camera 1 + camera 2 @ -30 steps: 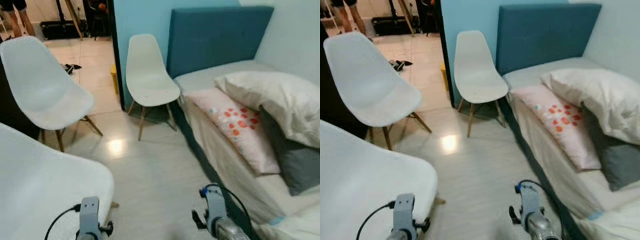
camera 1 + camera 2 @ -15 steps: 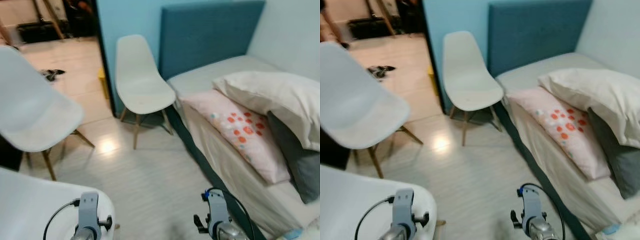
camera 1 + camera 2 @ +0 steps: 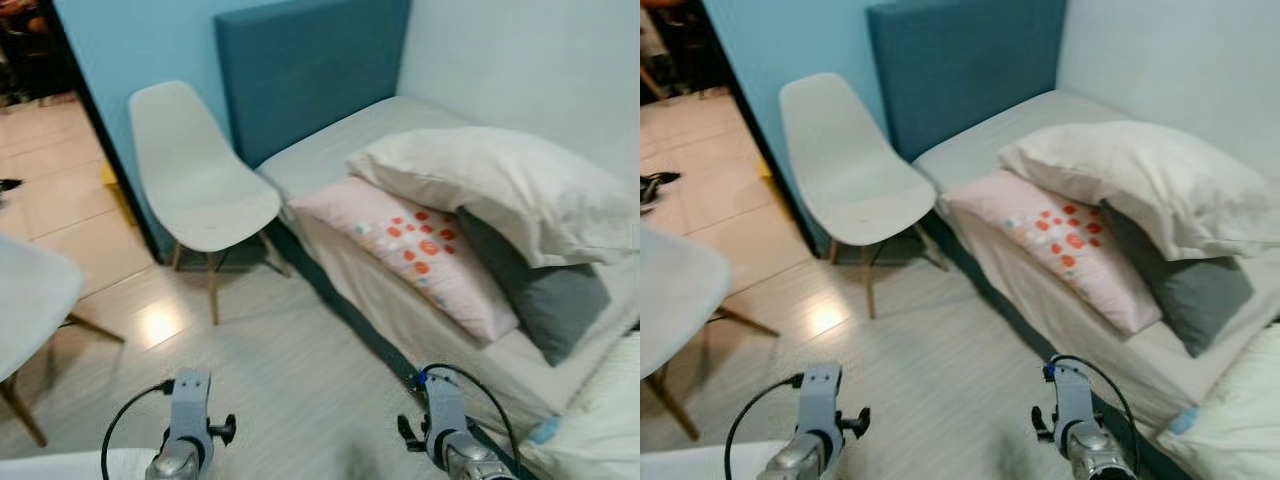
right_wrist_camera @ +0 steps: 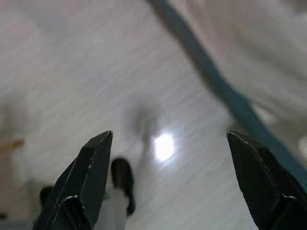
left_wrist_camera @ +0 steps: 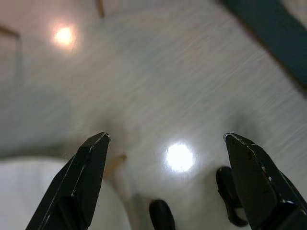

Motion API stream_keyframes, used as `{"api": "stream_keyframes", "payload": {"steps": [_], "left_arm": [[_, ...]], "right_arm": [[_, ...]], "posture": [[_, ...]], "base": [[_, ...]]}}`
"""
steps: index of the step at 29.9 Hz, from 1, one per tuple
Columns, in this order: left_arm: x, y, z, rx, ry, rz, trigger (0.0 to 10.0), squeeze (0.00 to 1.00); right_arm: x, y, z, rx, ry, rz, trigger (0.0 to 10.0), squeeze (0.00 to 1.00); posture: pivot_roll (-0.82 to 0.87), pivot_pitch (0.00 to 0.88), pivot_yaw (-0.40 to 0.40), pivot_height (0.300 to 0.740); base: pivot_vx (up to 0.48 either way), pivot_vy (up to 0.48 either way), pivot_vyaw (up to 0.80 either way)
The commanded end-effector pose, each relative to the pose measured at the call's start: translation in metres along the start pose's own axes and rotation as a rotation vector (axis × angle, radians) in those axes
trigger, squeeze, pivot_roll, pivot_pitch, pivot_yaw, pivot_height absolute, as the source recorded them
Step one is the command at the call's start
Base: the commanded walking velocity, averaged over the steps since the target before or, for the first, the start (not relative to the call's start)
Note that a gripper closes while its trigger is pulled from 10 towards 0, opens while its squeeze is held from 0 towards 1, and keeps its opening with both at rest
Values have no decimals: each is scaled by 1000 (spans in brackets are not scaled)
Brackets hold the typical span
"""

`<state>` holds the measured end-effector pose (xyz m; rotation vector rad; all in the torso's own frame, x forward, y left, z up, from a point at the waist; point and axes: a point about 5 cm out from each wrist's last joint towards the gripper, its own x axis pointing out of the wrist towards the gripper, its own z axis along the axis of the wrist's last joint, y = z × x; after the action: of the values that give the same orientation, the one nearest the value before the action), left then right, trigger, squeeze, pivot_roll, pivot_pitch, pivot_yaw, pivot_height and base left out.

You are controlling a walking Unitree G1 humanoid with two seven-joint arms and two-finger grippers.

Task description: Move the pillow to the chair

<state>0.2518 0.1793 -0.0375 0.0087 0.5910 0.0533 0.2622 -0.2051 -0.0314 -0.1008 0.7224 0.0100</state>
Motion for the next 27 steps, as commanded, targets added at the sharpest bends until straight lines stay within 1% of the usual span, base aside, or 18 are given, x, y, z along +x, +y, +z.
{"api": "stream_keyframes", "payload": {"steps": [1, 2, 4, 6, 7, 8, 9, 10, 12, 13, 14, 15, 17, 18, 20, 22, 23, 27], "left_arm": [[-3, 5, -7, 12, 5, 10, 10000, 0], [-4, 6, -5, 14, -17, 11, 10000, 0], [-7, 13, 9, -2, -158, 4, 10000, 0], [-12, 19, 18, -23, -272, 0, 10000, 0], [-14, 21, 20, -31, -300, 0, 10000, 0], [-14, 21, 20, -31, -300, 0, 10000, 0], [-23, 28, 24, -4, -365, 31, 10000, 0], [-23, 28, 24, -4, -365, 31, 10000, 0], [-33, 35, 27, 49, -420, 81, 10000, 0], [-38, 40, 29, 49, -443, 110, 10000, 0], [-38, 40, 29, 49, -443, 110, 10000, 0], [-41, 42, 31, 47, -456, 129, 10000, 0], [-52, 48, 35, 59, -498, 166, 10000, 0], [-52, 48, 35, 59, -498, 166, 10000, 0], [-66, 52, 40, 86, -537, 191, 10000, 0], [-75, 52, 40, 89, -549, 186, 10000, 0], [-78, 49, 40, 95, -555, 179, 10000, 0], [-92, 38, 39, 75, -562, 172, 10000, 0]], "right_arm": [[-1, 2, -2, -25, -10, 19, 10000, 0], [-1, 1, 1, -32, -31, 22, 10000, 0], [-3, -4, 13, -53, -139, 41, 10000, 0], [-6, -8, 20, -76, -225, 55, 10000, 0], [-7, -9, 21, -83, -247, 59, 10000, 0], [-7, -9, 21, -83, -247, 59, 10000, 0], [-12, -11, 21, -90, -307, 69, 10000, 0], [-12, -11, 21, -90, -307, 69, 10000, 0], [-18, -13, 22, -104, -362, 70, 10000, 0], [-20, -14, 24, -113, -384, 66, 10000, 0], [-20, -14, 24, -113, -384, 66, 10000, 0], [-22, -15, 26, -118, -398, 64, 10000, 0], [-26, -17, 33, -129, -450, 70, 10000, 0], [-26, -17, 33, -129, -450, 70, 10000, 0], [-32, -16, 40, -157, -500, 96, 10000, 0], [-38, -13, 44, -184, -532, 125, 10000, 0], [-40, -10, 46, -191, -546, 140, 10000, 0], [-51, -2, 49, -213, -583, 184, 10000, 0]], "posture": [[-185, 105, 18, 740], [-186, 106, 17, 740], [-186, 117, 14, 740], [-184, 125, 10, 740], [-183, 126, 9, 740], [-183, 126, 9, 740], [-185, 131, 13, 740], [-185, 131, 13, 740], [-186, 132, 15, 740], [-184, 134, 17, 740], [-184, 134, 17, 740], [-184, 134, 17, 740], [-175, 137, 17, 740], [-175, 137, 17, 740], [-170, 139, 15, 740], [-168, 140, 14, 740], [-166, 142, 9, 740], [-163, 145, 5, 740]], "base": [[0, 0, 0], [0, 0, 0], [0, 0, 0], [0, 0, 0], [0, 0, 0], [0, 0, 0], [0, 0, 0], [0, 0, 0], [0, 0, 0], [0, 0, 0], [0, 0, 0], [0, 0, 0], [0, 0, 0], [0, 0, 0], [0, 0, 0], [0, 0, 0], [0, 0, 0], [0, 0, 0]]}}
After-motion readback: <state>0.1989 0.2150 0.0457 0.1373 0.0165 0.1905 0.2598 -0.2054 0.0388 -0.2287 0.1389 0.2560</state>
